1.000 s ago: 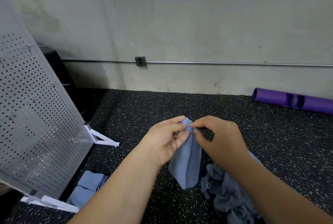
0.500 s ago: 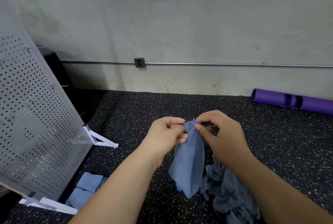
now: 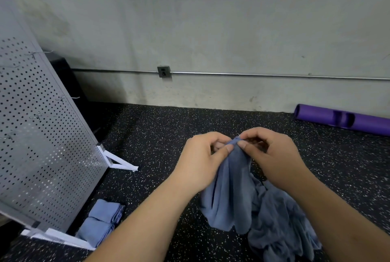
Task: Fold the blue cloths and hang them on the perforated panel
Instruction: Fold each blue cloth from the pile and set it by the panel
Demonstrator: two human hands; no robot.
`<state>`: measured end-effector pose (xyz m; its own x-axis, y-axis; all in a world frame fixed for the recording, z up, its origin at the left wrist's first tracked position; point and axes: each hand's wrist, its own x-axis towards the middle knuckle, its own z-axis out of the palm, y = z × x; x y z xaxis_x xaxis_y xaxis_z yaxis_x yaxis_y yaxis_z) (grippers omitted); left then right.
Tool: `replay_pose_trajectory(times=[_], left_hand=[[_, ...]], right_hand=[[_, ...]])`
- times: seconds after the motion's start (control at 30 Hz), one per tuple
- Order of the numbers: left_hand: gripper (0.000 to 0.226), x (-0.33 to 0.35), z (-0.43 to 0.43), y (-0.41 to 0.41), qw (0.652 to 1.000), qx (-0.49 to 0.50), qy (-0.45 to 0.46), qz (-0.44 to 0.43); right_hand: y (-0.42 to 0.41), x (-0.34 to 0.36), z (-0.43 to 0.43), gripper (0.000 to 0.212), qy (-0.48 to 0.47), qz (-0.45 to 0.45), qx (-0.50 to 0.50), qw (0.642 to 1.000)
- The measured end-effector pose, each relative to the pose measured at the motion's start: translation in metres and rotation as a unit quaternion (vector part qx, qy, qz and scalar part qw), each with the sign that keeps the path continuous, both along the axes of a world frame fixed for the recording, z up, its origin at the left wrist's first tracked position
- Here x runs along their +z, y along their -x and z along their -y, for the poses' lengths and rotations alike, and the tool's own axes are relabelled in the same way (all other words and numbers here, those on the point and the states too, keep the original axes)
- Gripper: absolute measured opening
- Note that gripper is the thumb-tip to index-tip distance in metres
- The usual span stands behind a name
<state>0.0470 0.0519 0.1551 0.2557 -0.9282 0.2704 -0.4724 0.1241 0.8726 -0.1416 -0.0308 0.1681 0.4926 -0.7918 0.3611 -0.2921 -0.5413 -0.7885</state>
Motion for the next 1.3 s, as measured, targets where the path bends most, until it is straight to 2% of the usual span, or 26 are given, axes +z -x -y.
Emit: replay_pose_trajectory(times=[0.13, 0.27, 0.43, 0.7, 0.97, 1.1, 1.2, 1.3], left_hand=[[0.016, 0.000, -0.001, 0.008, 0.999, -0.006, 0.034, 0.011], [0.026, 0.000, -0.003, 0.008, 0.999, -0.008, 0.032, 0.003], [0.036, -0.009, -0.005, -0.007, 0.988, -0.013, -0.056, 0.144], [0.036, -0.019, 0.001, -0.024, 0.975, -0.055, -0.124, 0.174], [0.035, -0.020, 0.002, -0.037, 0.966, -0.069, -0.138, 0.208], [0.032, -0.019, 0.001, -0.054, 0.968, -0.055, -0.123, 0.210], [0.030, -0.017, -0.001, -0.068, 0.972, -0.038, -0.109, 0.204], [0.031, -0.013, -0.007, -0.079, 0.972, -0.037, -0.093, 0.211]], right_hand=[[0.002, 0.003, 0.000, 0.018, 0.036, -0.046, 0.000, 0.998], [0.002, 0.002, 0.001, 0.019, 0.041, -0.041, -0.005, 0.998], [0.005, 0.002, 0.006, 0.011, -0.020, 0.070, -0.040, 0.997], [0.009, 0.010, 0.012, 0.006, -0.002, 0.165, -0.101, 0.981], [0.026, 0.016, 0.031, 0.007, 0.002, 0.230, -0.203, 0.952], [0.049, 0.011, 0.051, 0.010, -0.017, 0.190, -0.271, 0.943], [0.068, -0.004, 0.067, 0.007, -0.029, 0.102, -0.308, 0.945], [0.082, -0.019, 0.076, 0.003, -0.057, 0.029, -0.298, 0.952]])
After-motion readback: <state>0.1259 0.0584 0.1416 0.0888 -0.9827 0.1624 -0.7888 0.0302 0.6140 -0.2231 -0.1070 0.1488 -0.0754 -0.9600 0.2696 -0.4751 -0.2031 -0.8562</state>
